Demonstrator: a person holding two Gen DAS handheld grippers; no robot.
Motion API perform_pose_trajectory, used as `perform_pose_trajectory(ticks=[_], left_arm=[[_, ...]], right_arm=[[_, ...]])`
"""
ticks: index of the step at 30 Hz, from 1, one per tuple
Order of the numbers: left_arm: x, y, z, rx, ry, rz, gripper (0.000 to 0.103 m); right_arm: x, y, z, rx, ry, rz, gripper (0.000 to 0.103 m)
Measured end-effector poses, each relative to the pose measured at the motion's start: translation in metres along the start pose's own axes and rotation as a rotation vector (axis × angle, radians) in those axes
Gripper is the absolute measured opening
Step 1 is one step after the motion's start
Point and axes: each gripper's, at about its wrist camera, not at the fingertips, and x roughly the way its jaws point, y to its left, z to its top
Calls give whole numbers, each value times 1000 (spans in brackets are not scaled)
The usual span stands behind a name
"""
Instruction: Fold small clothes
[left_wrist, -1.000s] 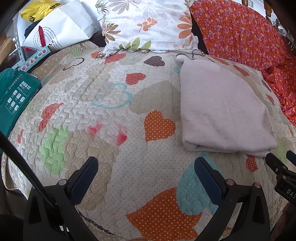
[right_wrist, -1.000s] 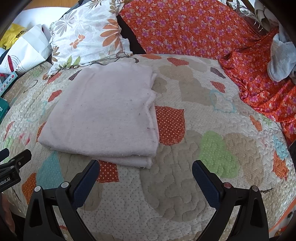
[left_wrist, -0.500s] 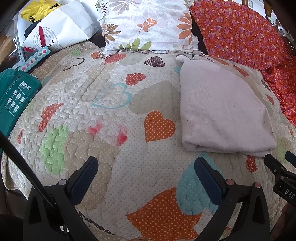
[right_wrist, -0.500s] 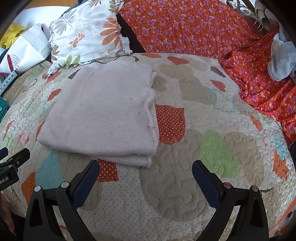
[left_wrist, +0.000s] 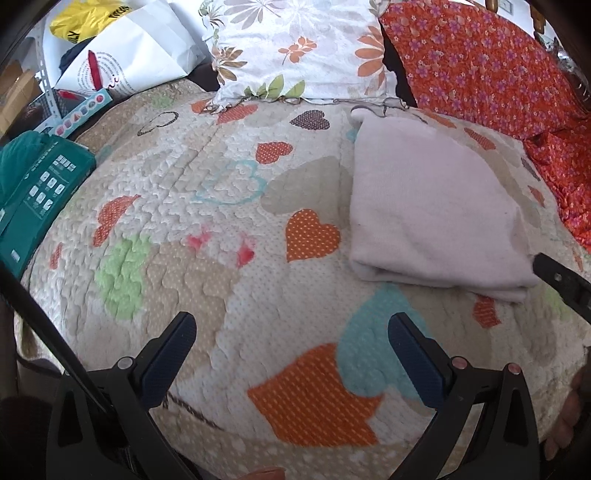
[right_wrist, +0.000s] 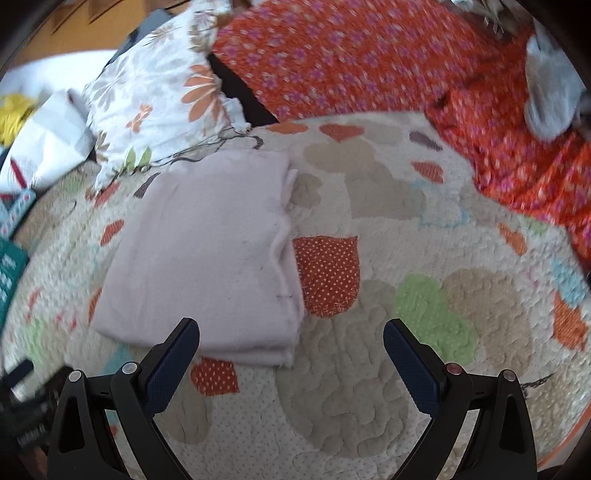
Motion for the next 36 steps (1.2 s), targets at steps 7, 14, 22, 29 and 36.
perform_pose_trajectory(ticks=[7, 14, 22, 29, 36], left_arm=[[-11, -17, -2, -63, 96, -20, 103], [-4, -32, -22, -46, 179, 19, 103], [-7, -33, 2, -80, 142, 6, 103], [-2, -31, 25, -36, 94, 5, 103], [14, -15, 28, -68, 111, -7, 103]], right_arm=[[23, -18, 2, 52, 77, 31, 101], [41, -30, -4, 80, 164, 109, 101], [40, -22, -1, 8, 138, 79, 101], [26, -18, 4, -42, 29, -3, 101], [16, 4, 40, -62, -60, 51, 101]])
